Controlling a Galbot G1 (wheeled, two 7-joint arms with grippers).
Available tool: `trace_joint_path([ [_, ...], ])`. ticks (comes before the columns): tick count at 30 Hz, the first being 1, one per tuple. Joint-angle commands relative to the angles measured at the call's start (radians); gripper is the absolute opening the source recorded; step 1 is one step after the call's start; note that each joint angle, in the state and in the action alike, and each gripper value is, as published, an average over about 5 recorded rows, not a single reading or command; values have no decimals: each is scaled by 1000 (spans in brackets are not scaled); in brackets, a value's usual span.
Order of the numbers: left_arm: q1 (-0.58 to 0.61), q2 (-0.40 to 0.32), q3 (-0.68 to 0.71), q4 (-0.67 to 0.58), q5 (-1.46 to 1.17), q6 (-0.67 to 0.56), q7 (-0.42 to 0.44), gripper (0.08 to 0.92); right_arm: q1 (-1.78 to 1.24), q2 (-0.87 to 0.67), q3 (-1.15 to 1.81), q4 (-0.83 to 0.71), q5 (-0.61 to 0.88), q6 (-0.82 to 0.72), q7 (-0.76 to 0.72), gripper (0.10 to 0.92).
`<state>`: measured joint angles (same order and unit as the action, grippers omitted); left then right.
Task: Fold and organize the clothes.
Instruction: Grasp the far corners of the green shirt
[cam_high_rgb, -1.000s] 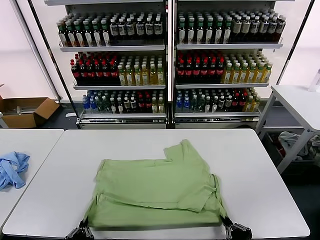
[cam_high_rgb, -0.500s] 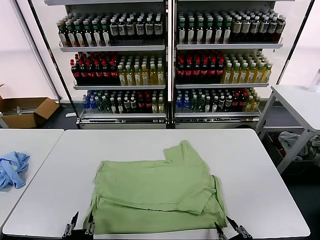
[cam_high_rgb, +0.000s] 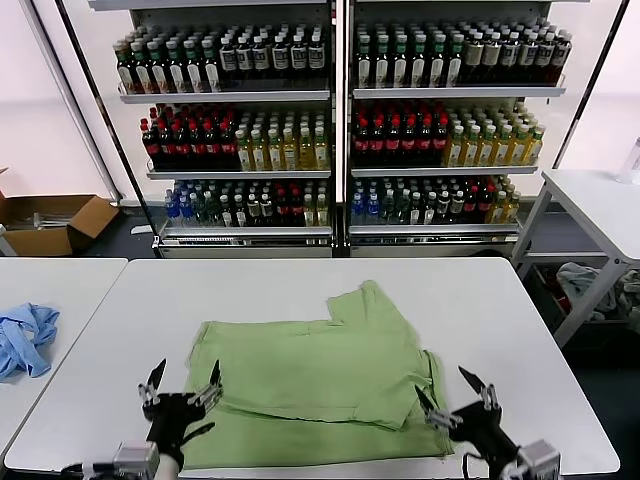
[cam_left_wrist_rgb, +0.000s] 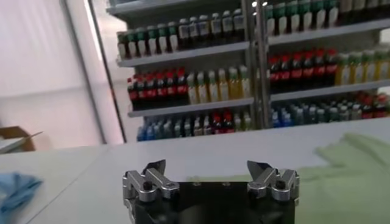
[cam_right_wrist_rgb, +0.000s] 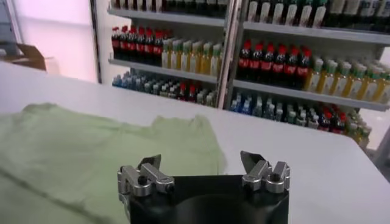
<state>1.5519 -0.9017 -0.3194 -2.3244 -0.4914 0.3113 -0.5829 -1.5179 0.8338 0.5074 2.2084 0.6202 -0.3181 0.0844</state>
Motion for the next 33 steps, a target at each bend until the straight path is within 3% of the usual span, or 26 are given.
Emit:
trace_joint_path([
  [1, -344, -1, -64, 211, -255, 126, 267, 823, 677, -1, -235, -425, 201, -89, -113, 823],
  [7, -376, 32, -53, 272, -257, 266, 290, 823, 917, 59, -422, -642, 153, -244, -96, 823],
  [18, -482, 74, 10, 460, -273, 268, 330, 823, 1151, 200, -662, -875, 92, -263, -83, 823],
  [33, -520, 58, 35, 600, -305, 269, 382, 823, 1146, 281, -701, -975, 37, -263, -102, 823],
])
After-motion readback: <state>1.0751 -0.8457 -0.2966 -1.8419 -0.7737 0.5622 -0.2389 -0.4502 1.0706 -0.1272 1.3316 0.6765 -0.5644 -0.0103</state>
